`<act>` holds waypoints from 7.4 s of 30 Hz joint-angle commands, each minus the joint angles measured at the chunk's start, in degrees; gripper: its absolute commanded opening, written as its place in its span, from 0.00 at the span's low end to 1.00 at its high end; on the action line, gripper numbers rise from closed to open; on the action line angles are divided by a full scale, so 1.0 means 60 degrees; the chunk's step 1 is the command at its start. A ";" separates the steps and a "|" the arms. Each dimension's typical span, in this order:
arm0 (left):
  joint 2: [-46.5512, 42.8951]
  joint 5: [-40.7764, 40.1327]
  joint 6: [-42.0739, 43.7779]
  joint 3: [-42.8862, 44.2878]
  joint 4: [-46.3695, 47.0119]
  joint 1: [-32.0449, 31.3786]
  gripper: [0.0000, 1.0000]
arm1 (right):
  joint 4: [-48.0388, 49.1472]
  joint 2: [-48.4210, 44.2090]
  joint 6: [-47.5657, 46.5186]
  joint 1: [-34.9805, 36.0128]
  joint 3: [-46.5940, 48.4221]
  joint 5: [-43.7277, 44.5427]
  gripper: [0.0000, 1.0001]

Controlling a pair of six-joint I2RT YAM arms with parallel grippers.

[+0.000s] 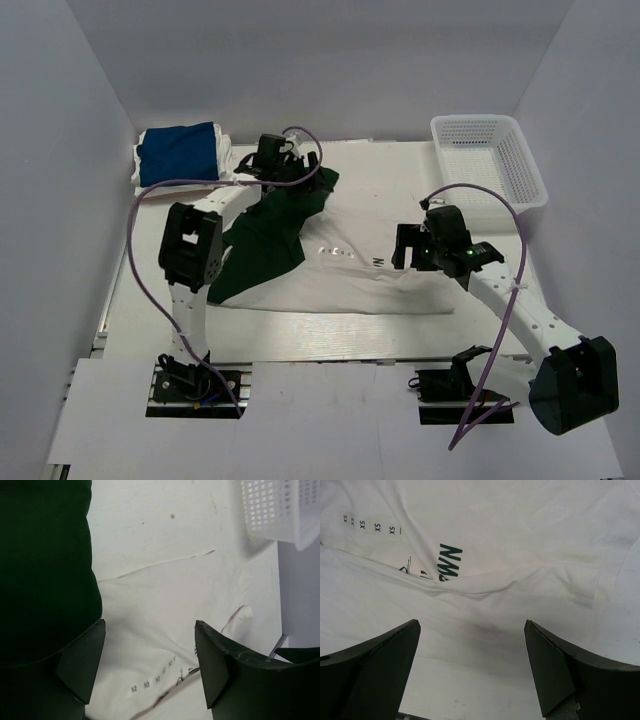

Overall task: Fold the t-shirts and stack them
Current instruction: Fold the flattened tshirt in 1/3 of the way, then grap the side of the flattened tshirt furthest away from the robot with both arms

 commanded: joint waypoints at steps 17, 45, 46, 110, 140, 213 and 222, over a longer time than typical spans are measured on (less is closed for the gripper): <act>-0.5480 -0.2487 0.0053 -0.6269 -0.0597 0.0020 1.00 | 0.0699 0.0486 -0.0400 0.0006 -0.0236 -0.0983 0.90; -0.5252 -0.4063 -0.0311 -0.5489 -0.1124 0.0370 1.00 | 0.1065 0.0880 -0.0253 0.0021 -0.0749 -0.0617 0.90; -0.5677 -0.4490 -0.0313 -0.6174 -0.1124 0.0371 1.00 | 0.1196 0.0926 -0.0282 0.0007 -0.0807 -0.0617 0.90; 0.3400 -0.3834 0.7524 0.5846 -0.3806 0.0723 0.90 | -0.0429 0.3021 -0.1396 -0.0242 0.3206 0.0028 0.90; 0.1263 -0.3880 0.6235 0.2946 -0.1871 0.0723 0.00 | -0.0210 0.6740 0.2293 -0.0403 0.4774 0.3557 0.90; -0.4334 -0.4055 0.4681 -0.2871 -0.0890 0.0547 0.00 | 0.1956 0.6287 -0.0954 -0.1048 0.2767 0.1992 0.64; -0.4246 -0.4172 0.4682 -0.2783 -0.1066 0.0547 0.00 | 0.2632 0.7180 -0.2244 -0.1092 0.3235 0.1141 0.59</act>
